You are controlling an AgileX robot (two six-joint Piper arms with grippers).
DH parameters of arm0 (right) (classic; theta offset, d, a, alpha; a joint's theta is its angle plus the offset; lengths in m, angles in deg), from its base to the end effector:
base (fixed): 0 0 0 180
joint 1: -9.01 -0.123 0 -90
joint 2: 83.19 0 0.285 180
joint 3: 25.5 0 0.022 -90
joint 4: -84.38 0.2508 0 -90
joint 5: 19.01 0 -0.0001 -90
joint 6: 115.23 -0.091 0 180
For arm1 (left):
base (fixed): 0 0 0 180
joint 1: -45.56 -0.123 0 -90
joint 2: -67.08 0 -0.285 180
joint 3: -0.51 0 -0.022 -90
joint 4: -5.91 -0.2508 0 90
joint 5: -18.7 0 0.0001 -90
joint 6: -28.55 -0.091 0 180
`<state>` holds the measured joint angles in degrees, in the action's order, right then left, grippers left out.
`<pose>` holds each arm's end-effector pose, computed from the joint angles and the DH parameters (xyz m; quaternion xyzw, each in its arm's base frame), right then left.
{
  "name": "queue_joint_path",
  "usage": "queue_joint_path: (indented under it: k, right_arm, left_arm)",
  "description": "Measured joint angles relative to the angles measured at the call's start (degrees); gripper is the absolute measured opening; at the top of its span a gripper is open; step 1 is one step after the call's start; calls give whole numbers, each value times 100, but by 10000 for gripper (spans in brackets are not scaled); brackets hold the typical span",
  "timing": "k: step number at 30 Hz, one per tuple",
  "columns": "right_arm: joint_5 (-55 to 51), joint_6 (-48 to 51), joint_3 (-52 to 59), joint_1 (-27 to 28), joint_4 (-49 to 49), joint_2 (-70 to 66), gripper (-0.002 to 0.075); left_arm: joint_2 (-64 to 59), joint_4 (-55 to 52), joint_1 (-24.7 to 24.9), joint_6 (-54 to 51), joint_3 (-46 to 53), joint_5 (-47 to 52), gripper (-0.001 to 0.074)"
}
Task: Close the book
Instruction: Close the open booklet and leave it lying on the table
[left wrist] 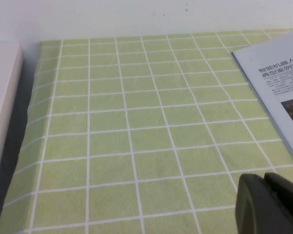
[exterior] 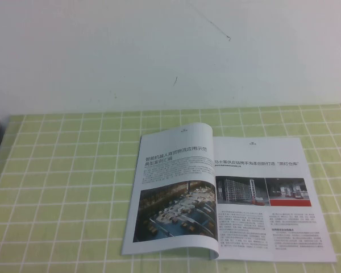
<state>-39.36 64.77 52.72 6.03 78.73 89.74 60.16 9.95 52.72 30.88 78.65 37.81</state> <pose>0.0530 -0.0004 0.1761 -0.0471 0.7948 -0.0259 0.6045 0.0526 -0.0087 0.1786 0.0141 0.7885 -0.0803 0.6096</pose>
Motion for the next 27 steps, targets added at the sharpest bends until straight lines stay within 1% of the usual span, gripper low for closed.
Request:
queue_joint_path:
  k: [13, 20, 27]
  right_arm:
    - [0, 0, 0, 0, 0, 0, -3]
    - [0, 0, 0, 0, 0, 0, -3]
    - [0, 0, 0, 0, 0, 0, -3]
  left_arm:
    - [0, 0, 0, -47, 0, 0, -4]
    - [0, -138, 0, -482, 0, 0, -4]
    - [0, -210, 0, -574, 0, 0, -4]
